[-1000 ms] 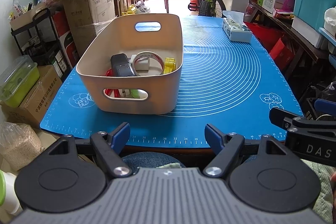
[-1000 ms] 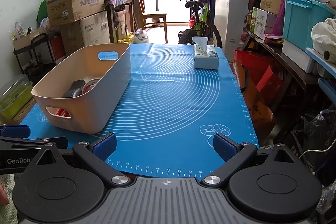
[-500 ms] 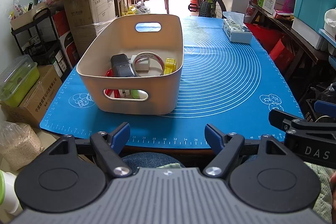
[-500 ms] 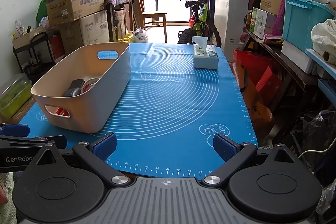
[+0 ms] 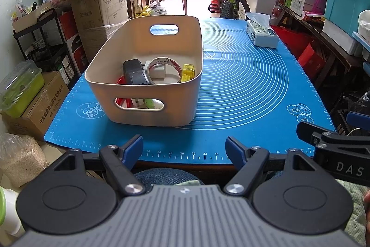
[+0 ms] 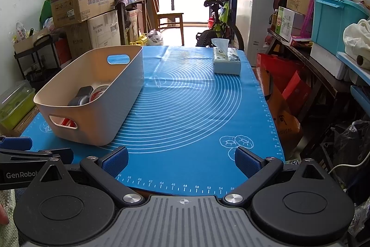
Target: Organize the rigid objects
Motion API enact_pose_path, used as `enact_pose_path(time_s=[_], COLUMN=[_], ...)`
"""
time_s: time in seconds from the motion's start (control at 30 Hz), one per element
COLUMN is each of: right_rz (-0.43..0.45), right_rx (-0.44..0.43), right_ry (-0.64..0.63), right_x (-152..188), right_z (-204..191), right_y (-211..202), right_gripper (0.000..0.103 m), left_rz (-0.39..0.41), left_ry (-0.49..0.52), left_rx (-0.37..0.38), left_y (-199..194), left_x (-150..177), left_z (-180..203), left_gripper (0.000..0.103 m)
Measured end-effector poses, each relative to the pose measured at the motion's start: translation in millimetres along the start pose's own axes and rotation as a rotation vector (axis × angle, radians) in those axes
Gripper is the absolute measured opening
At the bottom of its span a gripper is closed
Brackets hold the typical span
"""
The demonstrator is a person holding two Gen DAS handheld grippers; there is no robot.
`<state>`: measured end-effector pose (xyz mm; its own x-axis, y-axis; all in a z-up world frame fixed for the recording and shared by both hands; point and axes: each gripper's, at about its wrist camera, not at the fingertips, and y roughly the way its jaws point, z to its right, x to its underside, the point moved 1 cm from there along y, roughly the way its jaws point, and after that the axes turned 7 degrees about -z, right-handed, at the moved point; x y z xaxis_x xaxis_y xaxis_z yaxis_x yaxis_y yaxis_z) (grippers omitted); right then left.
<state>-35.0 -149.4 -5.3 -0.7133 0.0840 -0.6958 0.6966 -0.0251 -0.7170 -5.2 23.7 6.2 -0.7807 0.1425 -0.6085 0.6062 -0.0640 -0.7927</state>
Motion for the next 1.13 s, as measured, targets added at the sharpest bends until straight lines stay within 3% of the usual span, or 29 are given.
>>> enact_pose_path(time_s=[1.13], right_rz=[-0.013], right_rx=[-0.001], right_ry=[-0.003], right_x=[0.2], right_z=[-1.3], right_y=[4.5], right_gripper=[0.098], left_rz=[-0.001], left_ry=[-0.002], left_rx=[0.002], left_y=[-0.2], left_x=[0.0], left_z=[-0.8], left_gripper=[0.079])
